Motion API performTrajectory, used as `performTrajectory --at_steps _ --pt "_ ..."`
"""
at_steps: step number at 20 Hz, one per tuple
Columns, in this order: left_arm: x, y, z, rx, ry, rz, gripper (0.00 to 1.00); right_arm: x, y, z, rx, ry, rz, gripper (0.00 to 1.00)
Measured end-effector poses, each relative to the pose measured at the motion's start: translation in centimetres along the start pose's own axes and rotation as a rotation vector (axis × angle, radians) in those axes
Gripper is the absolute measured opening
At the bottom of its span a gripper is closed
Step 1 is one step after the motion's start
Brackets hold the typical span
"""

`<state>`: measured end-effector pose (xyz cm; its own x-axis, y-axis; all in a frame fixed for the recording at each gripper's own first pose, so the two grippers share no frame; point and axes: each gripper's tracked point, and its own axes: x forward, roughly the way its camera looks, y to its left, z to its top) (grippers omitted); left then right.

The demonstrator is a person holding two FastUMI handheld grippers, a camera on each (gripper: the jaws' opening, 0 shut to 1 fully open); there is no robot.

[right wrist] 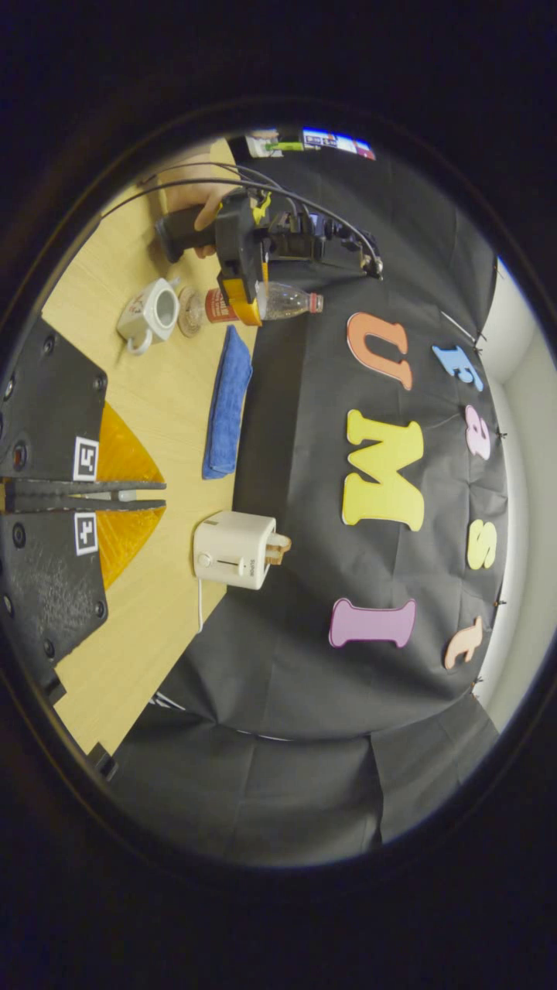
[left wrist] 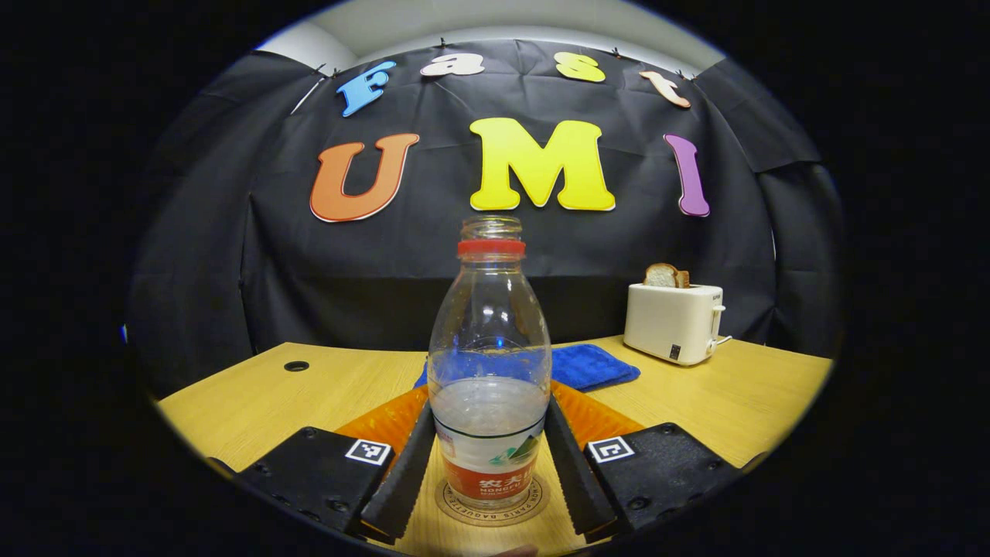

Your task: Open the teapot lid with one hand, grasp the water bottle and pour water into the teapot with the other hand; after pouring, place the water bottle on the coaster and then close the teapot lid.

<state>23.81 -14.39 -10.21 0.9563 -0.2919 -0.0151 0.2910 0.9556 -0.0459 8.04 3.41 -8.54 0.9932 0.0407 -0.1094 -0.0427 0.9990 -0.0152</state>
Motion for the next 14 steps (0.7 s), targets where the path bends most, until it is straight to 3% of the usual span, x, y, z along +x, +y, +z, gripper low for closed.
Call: performTrajectory --at_steps 9,13,14 --pt "-0.3 0.1 -0.7 0.006 0.024 -0.024 0.80 -0.2 0.1 0.1 -0.006 -0.005 -0.003 0.00" --pt "-0.5 0.1 -1.1 -0.002 0.034 -0.037 0.89 0.1 0.4 -0.3 -0.009 0.003 -0.004 0.00" --pt "-0.9 -0.2 -1.0 -0.009 0.030 -0.056 0.96 0.0 0.5 -0.2 -0.010 -0.001 -0.002 0.00"
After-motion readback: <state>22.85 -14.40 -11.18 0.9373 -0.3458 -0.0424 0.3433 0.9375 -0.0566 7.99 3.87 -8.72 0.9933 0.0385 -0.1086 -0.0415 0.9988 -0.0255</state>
